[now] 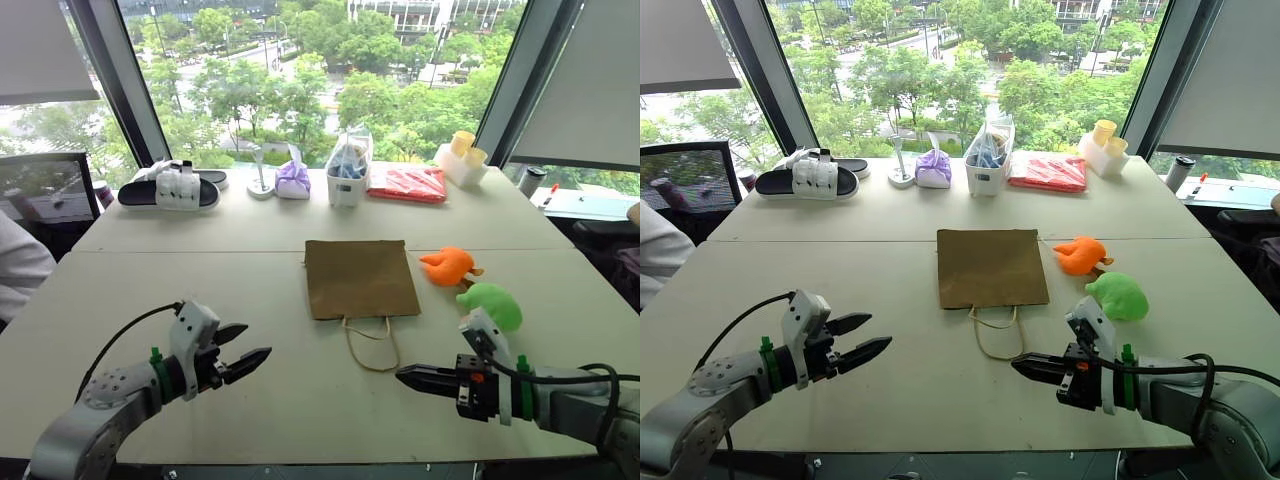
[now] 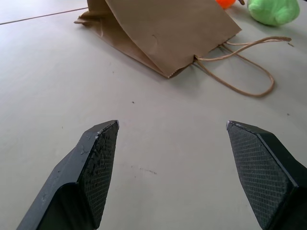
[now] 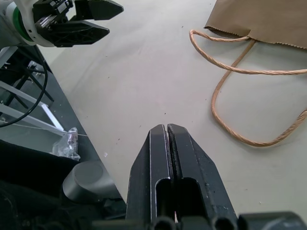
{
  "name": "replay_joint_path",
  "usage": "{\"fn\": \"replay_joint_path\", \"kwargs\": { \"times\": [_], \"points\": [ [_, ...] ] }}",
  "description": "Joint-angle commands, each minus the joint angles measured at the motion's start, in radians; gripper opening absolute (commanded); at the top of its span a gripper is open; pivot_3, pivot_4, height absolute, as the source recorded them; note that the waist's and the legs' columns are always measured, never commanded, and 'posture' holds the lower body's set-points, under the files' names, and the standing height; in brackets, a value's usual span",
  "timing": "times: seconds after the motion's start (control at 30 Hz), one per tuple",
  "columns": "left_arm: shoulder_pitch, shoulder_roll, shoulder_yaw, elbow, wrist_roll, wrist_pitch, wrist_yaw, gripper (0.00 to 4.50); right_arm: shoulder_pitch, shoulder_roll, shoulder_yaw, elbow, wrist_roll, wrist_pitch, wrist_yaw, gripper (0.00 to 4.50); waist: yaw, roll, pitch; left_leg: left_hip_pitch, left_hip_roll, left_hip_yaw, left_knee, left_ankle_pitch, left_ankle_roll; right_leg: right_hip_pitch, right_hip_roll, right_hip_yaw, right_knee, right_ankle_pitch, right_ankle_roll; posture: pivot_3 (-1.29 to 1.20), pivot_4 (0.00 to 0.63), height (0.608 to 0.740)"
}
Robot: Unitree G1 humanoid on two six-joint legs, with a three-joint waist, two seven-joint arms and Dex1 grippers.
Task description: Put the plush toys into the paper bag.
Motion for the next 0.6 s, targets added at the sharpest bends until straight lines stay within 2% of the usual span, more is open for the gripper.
{"fn": "replay_joint_path", "kwargs": {
  "times": [0.03,0.17,0.37,0.6],
  "points": [
    [-0.028,0.023,-0.011,-0.001,0.02,-0.03,-0.027,3.69,-0.012,0.004,-0.026,-0.02,0.026,0.0,-0.017,0.0,0.0,0.0,0.0,0.0,0.0,0.0,0.0,0.0,0.0,0.0,0.0,0.0,0.0,0.0,0.0,0.0,0.15,0.74],
    [-0.107,0.03,-0.009,0.064,0.039,-0.048,-0.047,3.69,-0.011,0.005,-0.032,-0.028,0.038,0.005,-0.037,0.0,0.002,0.0,0.0,0.0,0.0,0.0,0.0,0.0,0.0,0.0,0.0,-0.001,0.0,0.0,0.0,0.0,0.15,0.74],
    [-0.258,0.098,-0.07,0.17,0.065,-0.077,-0.188,3.69,0.019,0.005,-0.062,-0.057,0.066,0.007,-0.083,0.0,0.0,0.0,0.0,-0.001,-0.001,0.0,0.0,0.0,0.0,0.0,0.0,-0.001,0.0,0.0,0.0,0.0,0.15,0.74],
    [-0.321,0.134,-0.101,0.189,0.069,-0.079,-0.271,3.69,0.075,0.013,-0.104,-0.089,0.084,-0.009,-0.134,0.0,-0.002,0.0,0.0,0.0,-0.001,0.0,-0.001,-0.001,0.001,-0.001,0.0,0.0,0.0,0.0,0.0,0.0,0.15,0.74]
  ]
}}
